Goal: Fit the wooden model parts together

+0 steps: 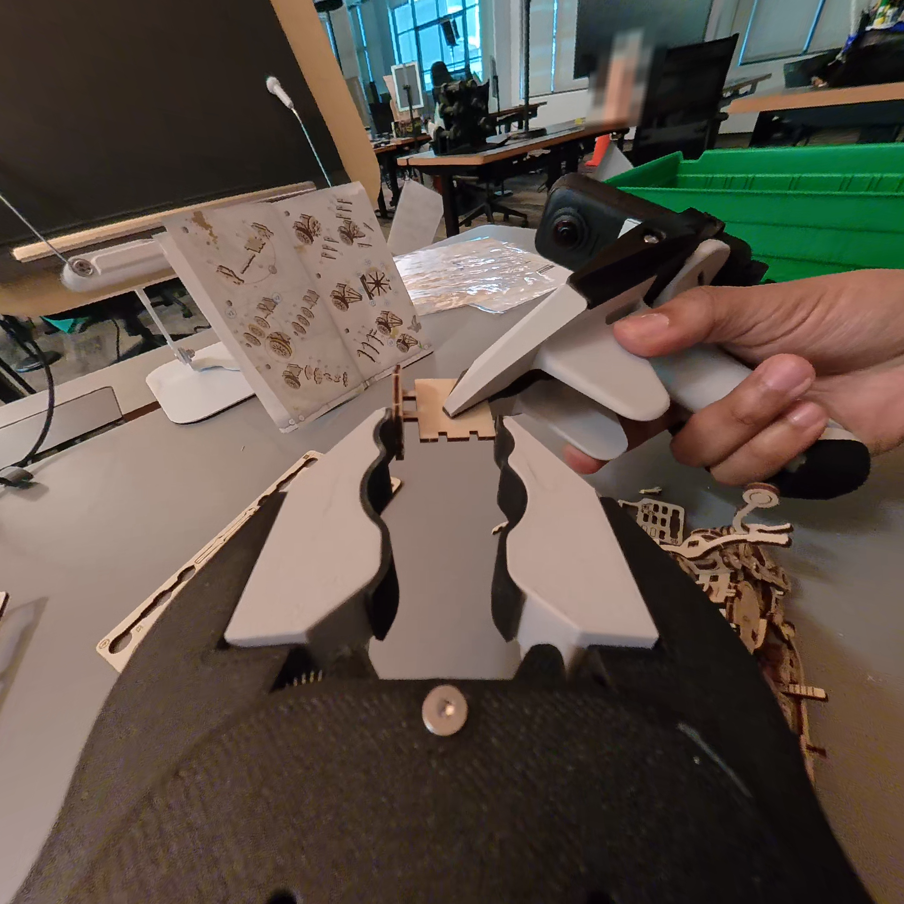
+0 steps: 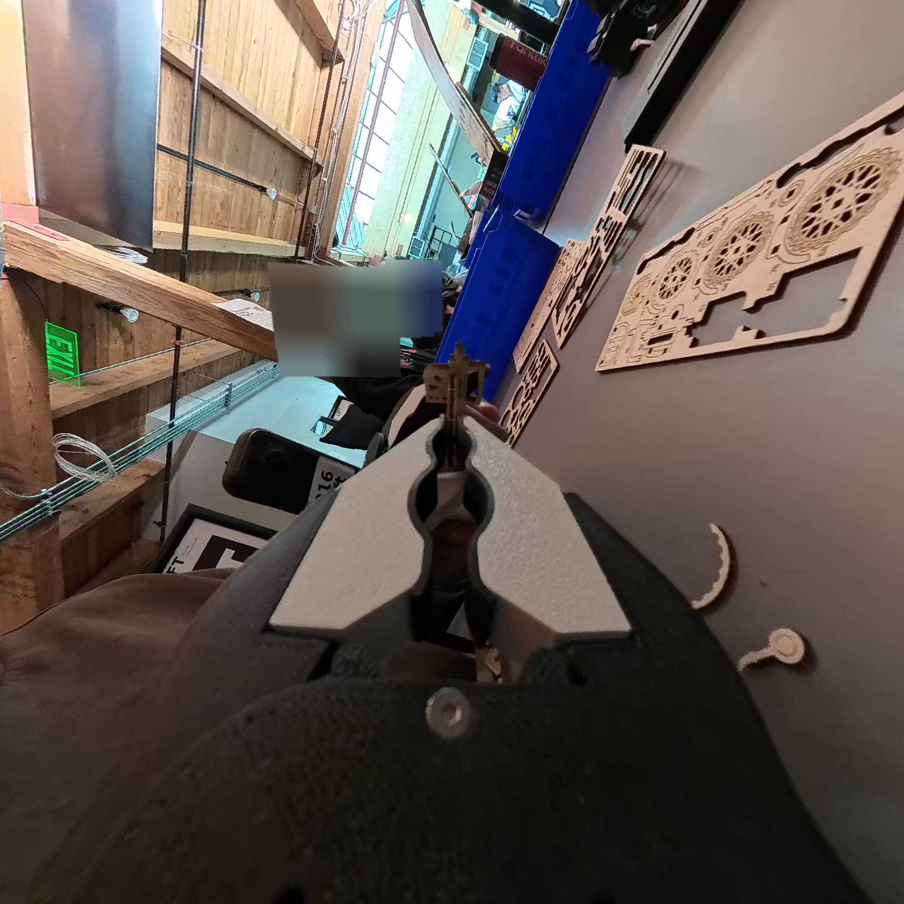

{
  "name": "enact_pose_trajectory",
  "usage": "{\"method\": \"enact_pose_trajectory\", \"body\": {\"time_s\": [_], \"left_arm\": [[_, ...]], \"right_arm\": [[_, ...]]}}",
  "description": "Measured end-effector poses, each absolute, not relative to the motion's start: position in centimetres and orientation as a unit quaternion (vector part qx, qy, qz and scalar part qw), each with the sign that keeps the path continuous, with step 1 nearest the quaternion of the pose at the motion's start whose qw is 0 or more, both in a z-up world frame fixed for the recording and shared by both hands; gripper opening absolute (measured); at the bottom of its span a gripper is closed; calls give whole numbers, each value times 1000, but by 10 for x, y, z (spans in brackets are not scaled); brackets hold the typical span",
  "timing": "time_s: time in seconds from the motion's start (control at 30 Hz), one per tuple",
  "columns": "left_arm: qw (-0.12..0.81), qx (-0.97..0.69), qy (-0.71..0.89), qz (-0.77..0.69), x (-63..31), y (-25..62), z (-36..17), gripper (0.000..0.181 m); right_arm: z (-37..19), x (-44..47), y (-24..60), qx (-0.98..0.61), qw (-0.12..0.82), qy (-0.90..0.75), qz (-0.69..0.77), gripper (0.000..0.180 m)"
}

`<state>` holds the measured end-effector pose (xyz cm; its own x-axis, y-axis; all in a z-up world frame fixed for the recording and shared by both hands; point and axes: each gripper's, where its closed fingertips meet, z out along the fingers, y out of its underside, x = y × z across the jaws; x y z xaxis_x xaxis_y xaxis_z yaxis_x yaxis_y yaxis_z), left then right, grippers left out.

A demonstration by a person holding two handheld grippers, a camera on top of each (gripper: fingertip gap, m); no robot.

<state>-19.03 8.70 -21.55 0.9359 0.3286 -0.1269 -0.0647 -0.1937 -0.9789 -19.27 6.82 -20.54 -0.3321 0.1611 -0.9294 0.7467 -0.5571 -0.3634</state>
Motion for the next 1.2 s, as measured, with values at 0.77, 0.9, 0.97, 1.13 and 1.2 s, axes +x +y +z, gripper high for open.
{"method": "enact_pose_trajectory", "body": {"time_s": [0.77, 0.9, 0.97, 1.13, 1.2], "left_arm": [[633, -744, -88, 197, -191, 87, -211, 47], [635, -740, -94, 201, -194, 84, -209, 38], [636, -741, -90, 196, -194, 84, -209, 38], [636, -742, -83, 196, -193, 83, -208, 37], [640, -739, -80, 195, -192, 83, -206, 37]], "right_arm": [[-204, -197, 73, 543, 106, 472, -687, 1], [-204, -197, 69, 543, 111, 468, -689, 2], [-204, -197, 68, 543, 116, 465, -689, 2], [-203, -196, 67, 540, 122, 466, -690, 2], [-202, -195, 67, 535, 124, 469, -691, 2]]}}
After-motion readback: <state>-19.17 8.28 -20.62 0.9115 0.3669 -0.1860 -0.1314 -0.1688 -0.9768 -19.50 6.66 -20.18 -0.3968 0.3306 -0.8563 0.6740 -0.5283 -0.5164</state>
